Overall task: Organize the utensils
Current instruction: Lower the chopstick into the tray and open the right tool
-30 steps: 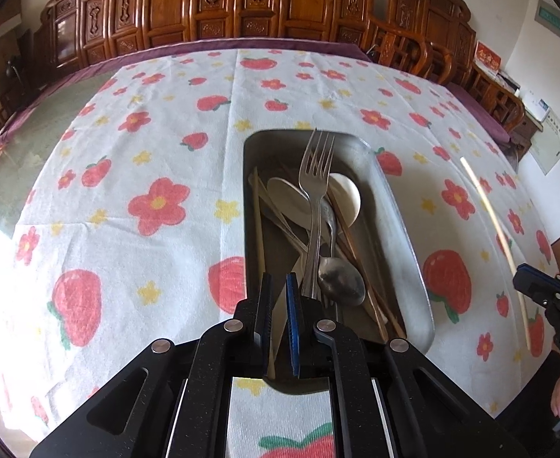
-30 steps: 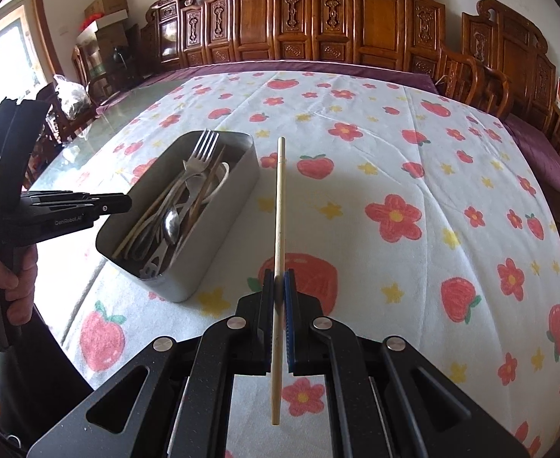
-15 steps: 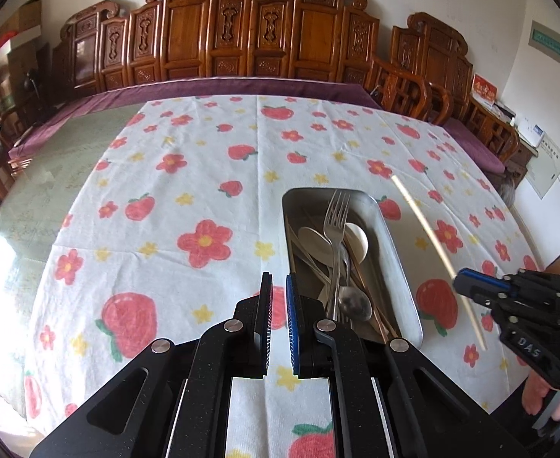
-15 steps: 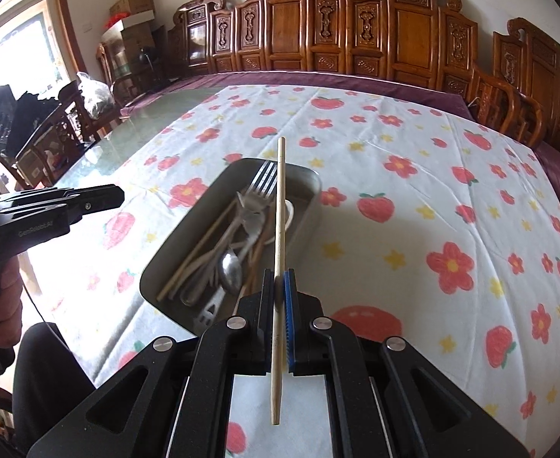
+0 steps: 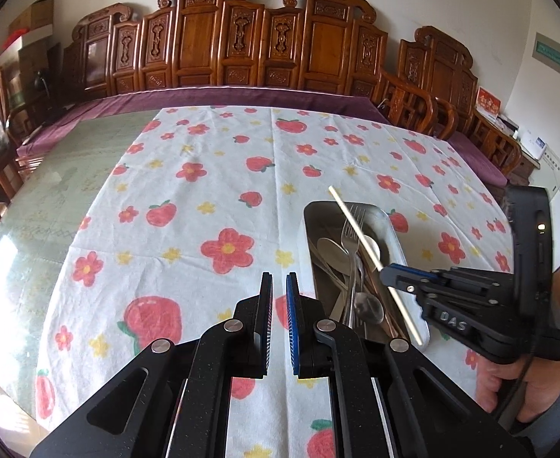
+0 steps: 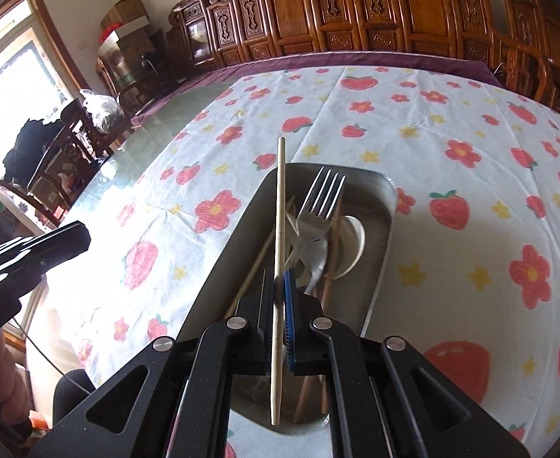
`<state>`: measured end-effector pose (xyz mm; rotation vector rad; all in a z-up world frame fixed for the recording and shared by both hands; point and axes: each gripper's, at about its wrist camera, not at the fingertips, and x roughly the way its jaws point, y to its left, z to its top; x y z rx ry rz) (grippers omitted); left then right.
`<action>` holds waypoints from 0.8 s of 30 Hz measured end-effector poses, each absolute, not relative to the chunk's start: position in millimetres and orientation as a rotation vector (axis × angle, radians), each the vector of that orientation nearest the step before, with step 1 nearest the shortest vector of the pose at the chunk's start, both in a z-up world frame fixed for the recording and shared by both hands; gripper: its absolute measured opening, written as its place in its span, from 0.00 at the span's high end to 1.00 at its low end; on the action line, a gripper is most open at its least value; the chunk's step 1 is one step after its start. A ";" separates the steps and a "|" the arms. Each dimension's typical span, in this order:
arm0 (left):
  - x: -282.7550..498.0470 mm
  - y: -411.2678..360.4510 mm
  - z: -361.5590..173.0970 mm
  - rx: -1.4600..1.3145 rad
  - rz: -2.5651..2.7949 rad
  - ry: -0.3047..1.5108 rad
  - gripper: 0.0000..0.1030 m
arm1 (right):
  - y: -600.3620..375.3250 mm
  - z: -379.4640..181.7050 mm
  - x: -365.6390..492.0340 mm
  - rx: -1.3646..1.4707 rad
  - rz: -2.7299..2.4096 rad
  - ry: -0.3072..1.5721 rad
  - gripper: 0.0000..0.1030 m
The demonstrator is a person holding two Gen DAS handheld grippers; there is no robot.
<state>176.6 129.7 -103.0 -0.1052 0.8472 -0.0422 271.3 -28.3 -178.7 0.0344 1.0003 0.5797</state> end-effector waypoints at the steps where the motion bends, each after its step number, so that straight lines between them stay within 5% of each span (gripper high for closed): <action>1: 176.2 130.9 -102.8 -0.106 -0.041 0.846 0.94 | -25.0 -181.4 272.6 0.036 0.579 1.008 0.94; 24: 169.9 139.9 -95.4 -0.105 -0.027 0.835 0.94 | -2.5 -198.4 275.0 0.066 0.598 1.053 0.91</action>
